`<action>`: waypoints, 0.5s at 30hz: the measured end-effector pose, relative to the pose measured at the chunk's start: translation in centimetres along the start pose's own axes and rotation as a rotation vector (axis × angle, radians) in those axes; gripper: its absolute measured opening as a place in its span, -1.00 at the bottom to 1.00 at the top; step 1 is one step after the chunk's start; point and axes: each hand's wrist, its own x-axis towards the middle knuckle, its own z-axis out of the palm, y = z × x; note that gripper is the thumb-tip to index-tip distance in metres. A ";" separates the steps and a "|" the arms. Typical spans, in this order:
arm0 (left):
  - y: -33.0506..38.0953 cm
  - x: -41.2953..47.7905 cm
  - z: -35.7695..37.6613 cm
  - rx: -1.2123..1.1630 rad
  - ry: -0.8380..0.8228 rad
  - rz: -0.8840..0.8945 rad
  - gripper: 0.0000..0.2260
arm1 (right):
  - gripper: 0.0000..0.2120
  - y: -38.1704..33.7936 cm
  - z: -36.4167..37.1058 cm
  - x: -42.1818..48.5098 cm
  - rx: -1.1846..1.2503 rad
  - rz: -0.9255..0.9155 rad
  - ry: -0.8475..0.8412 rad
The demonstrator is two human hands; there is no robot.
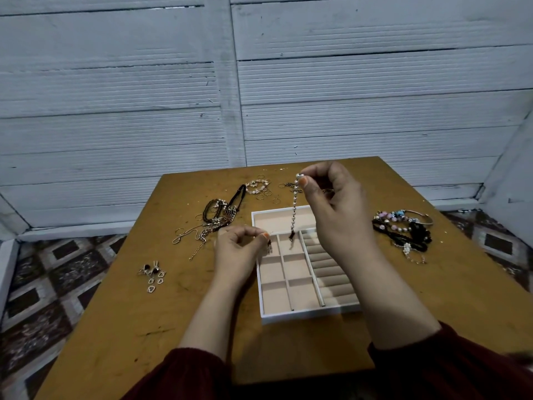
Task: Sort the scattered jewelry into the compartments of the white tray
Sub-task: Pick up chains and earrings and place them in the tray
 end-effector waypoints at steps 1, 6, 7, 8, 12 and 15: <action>-0.8 0.3 0.1 0.030 -0.005 0.006 -0.74 | -0.95 0.0 0.0 0.0 0.002 0.002 -0.001; 1.7 -1.0 -0.3 0.189 0.045 -0.029 -0.92 | -0.95 0.0 0.0 -0.3 -0.021 0.003 -0.001; 2.6 -1.5 -0.3 0.234 0.088 -0.036 -0.92 | -0.95 -0.1 0.1 -0.3 -0.018 0.002 0.002; 2.8 -1.8 -0.3 0.296 0.122 -0.027 -0.87 | -0.95 -0.1 0.0 -0.3 -0.017 0.000 0.004; 2.8 -1.9 -0.2 0.409 0.117 -0.014 -0.95 | -0.94 -0.1 0.1 -0.5 -0.014 0.012 0.000; 3.0 -1.9 0.1 0.472 0.104 -0.039 -0.95 | -0.92 0.1 0.2 -0.6 -0.015 0.014 0.002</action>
